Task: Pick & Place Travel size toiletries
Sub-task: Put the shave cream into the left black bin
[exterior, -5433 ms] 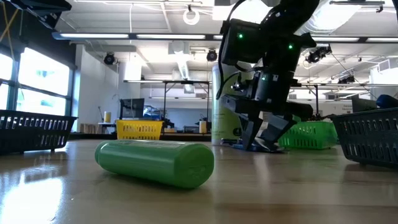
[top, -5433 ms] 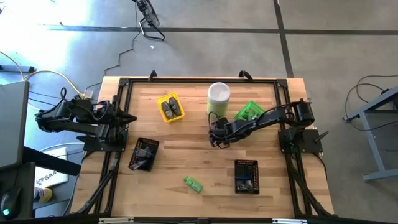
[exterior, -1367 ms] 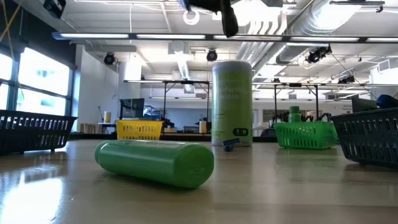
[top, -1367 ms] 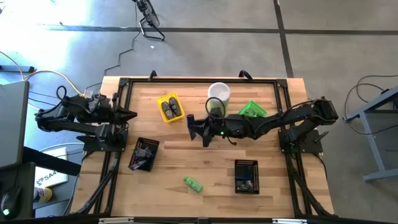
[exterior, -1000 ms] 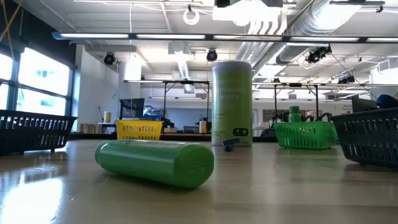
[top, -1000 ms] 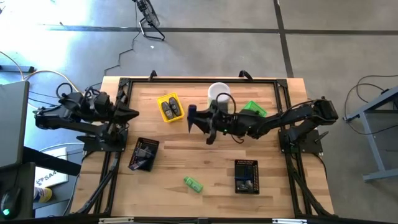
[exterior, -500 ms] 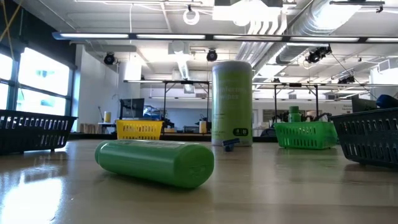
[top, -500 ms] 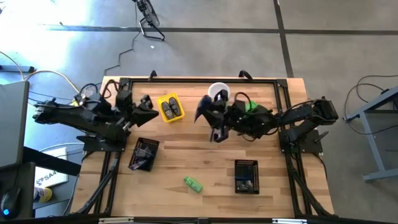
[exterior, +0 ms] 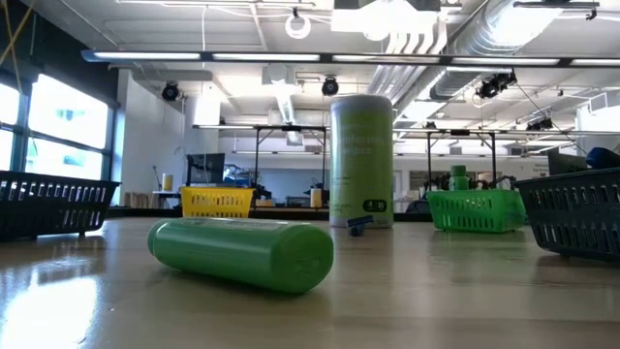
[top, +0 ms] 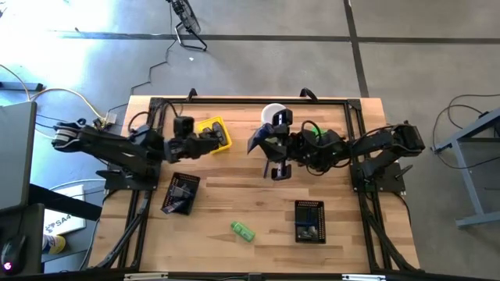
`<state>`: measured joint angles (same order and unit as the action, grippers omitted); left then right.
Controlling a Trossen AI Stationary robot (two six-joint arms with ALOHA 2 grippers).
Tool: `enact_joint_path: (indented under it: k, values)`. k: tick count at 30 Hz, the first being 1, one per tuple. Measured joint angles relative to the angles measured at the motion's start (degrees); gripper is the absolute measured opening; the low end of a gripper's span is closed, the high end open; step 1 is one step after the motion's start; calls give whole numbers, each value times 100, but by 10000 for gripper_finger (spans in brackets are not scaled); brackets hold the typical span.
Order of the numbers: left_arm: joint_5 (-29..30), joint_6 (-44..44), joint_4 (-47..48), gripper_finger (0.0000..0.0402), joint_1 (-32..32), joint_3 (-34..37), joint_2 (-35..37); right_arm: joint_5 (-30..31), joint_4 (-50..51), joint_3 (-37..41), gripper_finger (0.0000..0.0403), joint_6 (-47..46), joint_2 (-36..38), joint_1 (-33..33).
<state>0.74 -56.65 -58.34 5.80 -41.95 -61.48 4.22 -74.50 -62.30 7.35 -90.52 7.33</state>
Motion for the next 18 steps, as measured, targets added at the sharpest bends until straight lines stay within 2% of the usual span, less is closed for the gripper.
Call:
enact_joint_path:
  k: [5, 12, 15, 18]
  values:
    - [-269, -650, -204, 10, -335, 0, -235, -29, 0, 0, 105, 7, 0, 7]
    - [-489, -532, -119, 14, -397, 0, -255, -21, 35, 0, 105, 74, 0, -30]
    - [-464, -603, 56, 37, -418, 0, -255, -25, 48, 0, 105, 112, 0, -70]
    - [-475, -797, 113, 79, -601, 0, -257, -108, 48, 0, 105, 151, 0, -135]
